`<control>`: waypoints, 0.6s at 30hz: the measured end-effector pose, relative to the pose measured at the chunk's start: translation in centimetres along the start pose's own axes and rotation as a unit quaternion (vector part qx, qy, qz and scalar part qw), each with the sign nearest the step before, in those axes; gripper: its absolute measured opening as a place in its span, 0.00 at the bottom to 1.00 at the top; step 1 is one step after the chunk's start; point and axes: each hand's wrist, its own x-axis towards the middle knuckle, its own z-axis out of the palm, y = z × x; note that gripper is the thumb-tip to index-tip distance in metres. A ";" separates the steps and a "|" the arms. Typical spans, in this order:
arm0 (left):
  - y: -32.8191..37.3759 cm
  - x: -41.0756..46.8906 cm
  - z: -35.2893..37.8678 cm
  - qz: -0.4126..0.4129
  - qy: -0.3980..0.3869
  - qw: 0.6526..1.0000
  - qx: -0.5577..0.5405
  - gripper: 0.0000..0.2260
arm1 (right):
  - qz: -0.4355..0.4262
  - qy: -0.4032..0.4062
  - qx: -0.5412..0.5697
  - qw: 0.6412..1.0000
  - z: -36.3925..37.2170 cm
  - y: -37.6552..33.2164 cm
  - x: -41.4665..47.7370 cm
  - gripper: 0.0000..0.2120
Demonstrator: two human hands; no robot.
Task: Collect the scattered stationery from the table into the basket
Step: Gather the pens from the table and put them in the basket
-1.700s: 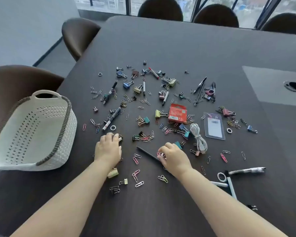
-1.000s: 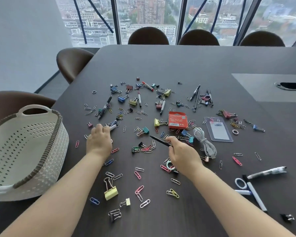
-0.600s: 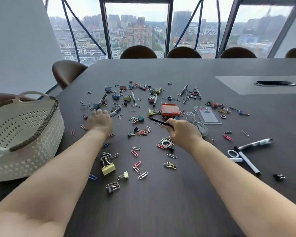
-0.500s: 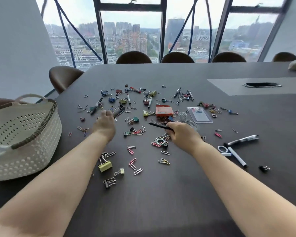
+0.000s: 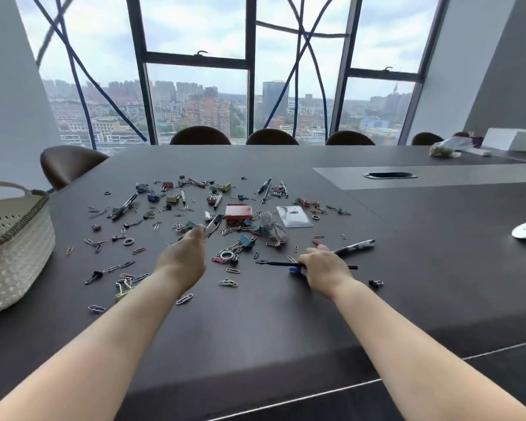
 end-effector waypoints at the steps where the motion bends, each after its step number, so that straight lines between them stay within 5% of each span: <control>1: -0.2 -0.4 0.3 0.007 0.009 1.000 -0.003 0.15 | 0.000 0.017 0.006 1.000 0.0 -0.3 0.1 0.12; 4: 0.2 -1.3 0.0 0.009 0.010 1.000 -0.026 0.11 | 0.026 0.062 0.053 0.996 -0.7 -1.2 0.3 0.11; 11: 4.1 3.6 0.9 0.055 0.036 0.997 -0.038 0.09 | 0.227 0.032 0.143 0.963 -1.0 3.9 2.2 0.13; 18: 9.4 9.1 4.2 0.092 0.005 0.996 -0.011 0.10 | 0.188 -0.069 0.096 0.975 -0.1 8.5 2.9 0.18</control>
